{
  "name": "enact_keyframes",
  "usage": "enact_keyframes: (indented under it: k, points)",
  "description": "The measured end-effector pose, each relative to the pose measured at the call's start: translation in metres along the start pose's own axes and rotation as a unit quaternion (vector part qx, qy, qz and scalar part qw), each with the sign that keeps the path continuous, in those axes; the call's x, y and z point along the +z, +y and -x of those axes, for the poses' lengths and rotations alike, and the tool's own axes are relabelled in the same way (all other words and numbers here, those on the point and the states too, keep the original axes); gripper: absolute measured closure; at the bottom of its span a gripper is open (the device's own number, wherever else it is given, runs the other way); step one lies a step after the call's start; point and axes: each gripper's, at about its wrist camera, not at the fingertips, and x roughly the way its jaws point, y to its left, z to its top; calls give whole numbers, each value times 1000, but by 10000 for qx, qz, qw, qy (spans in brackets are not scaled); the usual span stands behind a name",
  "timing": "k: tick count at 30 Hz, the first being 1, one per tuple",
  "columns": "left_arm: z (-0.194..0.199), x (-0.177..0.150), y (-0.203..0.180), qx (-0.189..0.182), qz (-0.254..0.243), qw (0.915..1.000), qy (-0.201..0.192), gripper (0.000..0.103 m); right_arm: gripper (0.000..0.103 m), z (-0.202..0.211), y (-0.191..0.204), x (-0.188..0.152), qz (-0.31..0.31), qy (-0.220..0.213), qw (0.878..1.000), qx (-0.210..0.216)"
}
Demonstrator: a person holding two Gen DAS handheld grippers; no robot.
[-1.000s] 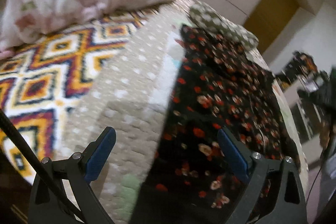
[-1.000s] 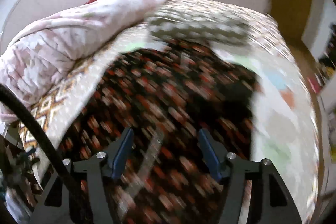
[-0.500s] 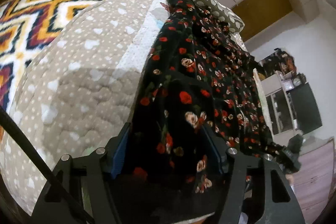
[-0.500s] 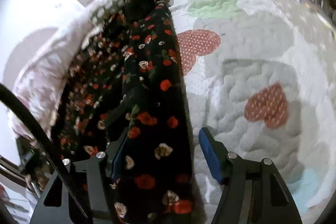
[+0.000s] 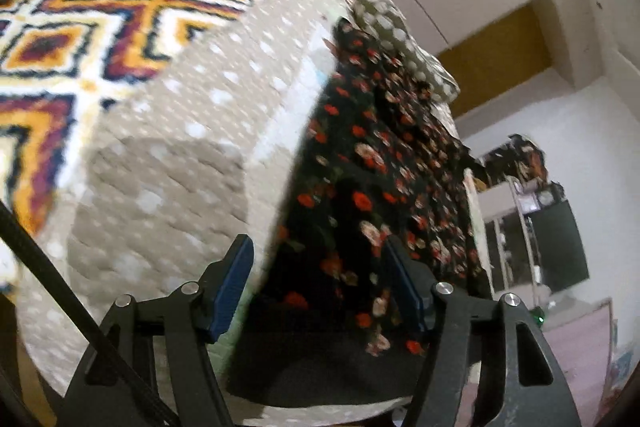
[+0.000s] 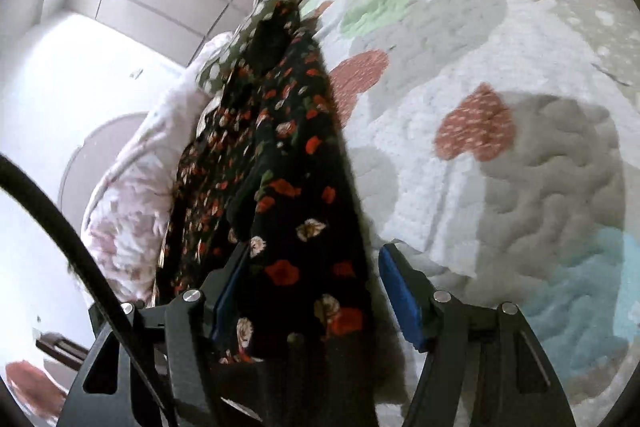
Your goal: Fold large clothes
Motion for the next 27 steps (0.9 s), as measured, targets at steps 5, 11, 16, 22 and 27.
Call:
enact_keyframes:
  k: [5,11,16,22,27]
  points:
    - [-14,-2,-1,55,-125,9997,212,34,33,1,-3,-1,-29,-29,10000,-45]
    - [-25,-16,-25,-354,-364,9975,497,34,32,-2,-3,-2,-1,-45,10000,-16]
    - [-23,-27,-33,-536,-392,9964,531,38,32,-1,-5,-3,-53,-39,9999,88]
    - [-29,-41,-48,-414,-666,9953,562,36,32,-2,0,-14,47,86,9997,209]
    - [-34,-44,-49,-351,-556,9965,509,31,32,-6,11,-29,320,128,9993,113]
